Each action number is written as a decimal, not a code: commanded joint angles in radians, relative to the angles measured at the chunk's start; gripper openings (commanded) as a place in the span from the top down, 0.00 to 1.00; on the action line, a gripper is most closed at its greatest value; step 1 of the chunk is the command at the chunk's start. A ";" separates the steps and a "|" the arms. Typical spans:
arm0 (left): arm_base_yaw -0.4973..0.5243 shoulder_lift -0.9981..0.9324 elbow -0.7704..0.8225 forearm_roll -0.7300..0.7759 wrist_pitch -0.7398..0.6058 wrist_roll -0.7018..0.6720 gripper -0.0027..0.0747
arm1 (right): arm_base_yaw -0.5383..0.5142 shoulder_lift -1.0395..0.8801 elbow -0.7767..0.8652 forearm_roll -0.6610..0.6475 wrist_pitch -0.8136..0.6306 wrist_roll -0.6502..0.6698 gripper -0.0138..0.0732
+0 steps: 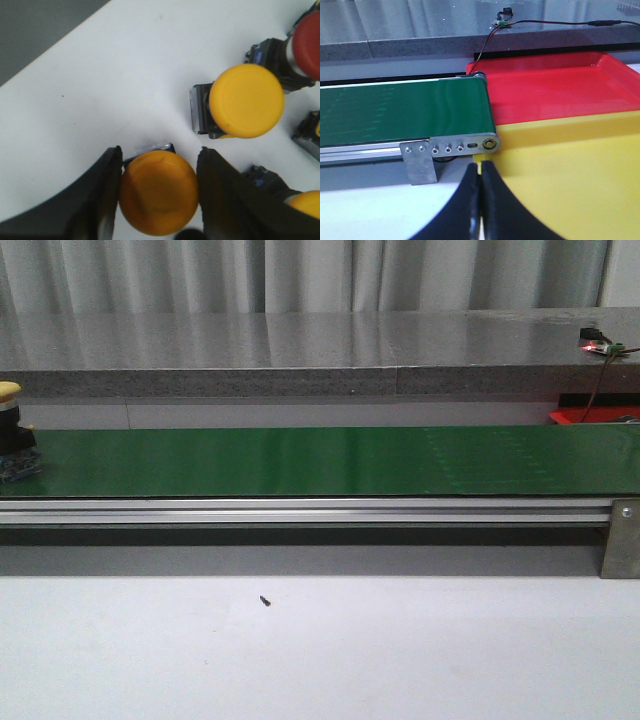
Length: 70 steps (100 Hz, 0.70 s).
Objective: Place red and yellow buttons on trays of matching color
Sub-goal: 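Set the second yellow button on the belt end and release it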
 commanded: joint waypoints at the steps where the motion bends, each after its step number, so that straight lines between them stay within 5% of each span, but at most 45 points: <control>1: 0.001 -0.116 -0.028 0.000 -0.034 -0.008 0.74 | 0.004 -0.019 -0.018 -0.005 -0.075 -0.008 0.91; 31: -0.065 -0.280 -0.030 0.000 0.015 0.002 0.74 | 0.004 -0.019 -0.018 -0.005 -0.075 -0.008 0.91; 70: -0.336 -0.287 -0.054 -0.002 0.009 0.002 0.74 | 0.004 -0.019 -0.018 -0.005 -0.075 -0.008 0.91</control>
